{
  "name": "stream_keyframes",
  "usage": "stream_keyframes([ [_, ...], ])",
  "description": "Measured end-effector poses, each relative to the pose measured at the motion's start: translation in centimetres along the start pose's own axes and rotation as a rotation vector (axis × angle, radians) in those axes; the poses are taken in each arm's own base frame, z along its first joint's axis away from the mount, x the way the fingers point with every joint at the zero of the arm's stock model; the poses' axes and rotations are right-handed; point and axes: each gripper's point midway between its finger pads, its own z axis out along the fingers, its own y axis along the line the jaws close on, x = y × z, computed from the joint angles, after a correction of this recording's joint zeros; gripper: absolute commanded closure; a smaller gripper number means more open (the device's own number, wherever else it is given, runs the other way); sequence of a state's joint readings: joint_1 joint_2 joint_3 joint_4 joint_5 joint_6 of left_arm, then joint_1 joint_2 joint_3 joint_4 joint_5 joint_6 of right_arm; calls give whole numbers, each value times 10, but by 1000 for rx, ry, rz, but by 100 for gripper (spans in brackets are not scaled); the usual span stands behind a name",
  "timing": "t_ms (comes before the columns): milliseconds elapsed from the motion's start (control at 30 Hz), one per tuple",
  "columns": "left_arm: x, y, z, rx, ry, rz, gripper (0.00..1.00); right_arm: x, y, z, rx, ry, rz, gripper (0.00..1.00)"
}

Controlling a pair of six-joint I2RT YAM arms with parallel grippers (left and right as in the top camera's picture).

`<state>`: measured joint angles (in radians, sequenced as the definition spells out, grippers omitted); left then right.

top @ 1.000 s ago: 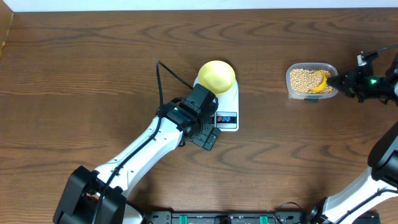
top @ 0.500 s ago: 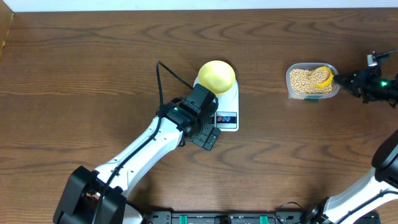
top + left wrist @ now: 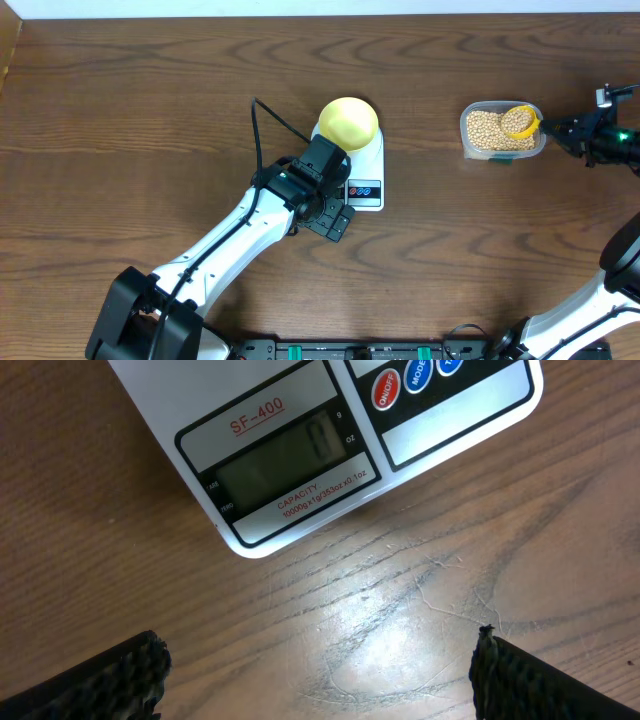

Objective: Scoop item into bowl and weigh 50g on scale

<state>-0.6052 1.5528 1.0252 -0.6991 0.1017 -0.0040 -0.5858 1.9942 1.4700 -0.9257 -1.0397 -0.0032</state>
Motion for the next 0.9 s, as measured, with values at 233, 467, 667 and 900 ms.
stream_keyframes([
  [233, 0, 0, 0, 0, 0, 0, 2, 0, -8, 0, 47, 2, 22, 99],
  [467, 0, 0, 0, 0, 0, 0, 2, 0, -17, 0, 100, -2, 53, 99],
  [667, 0, 0, 0, 0, 0, 0, 2, -1, -19, 0, 114, -5, 65, 99],
  [900, 0, 0, 0, 0, 0, 0, 2, -1, -11, 1, 68, -4, 68, 99],
])
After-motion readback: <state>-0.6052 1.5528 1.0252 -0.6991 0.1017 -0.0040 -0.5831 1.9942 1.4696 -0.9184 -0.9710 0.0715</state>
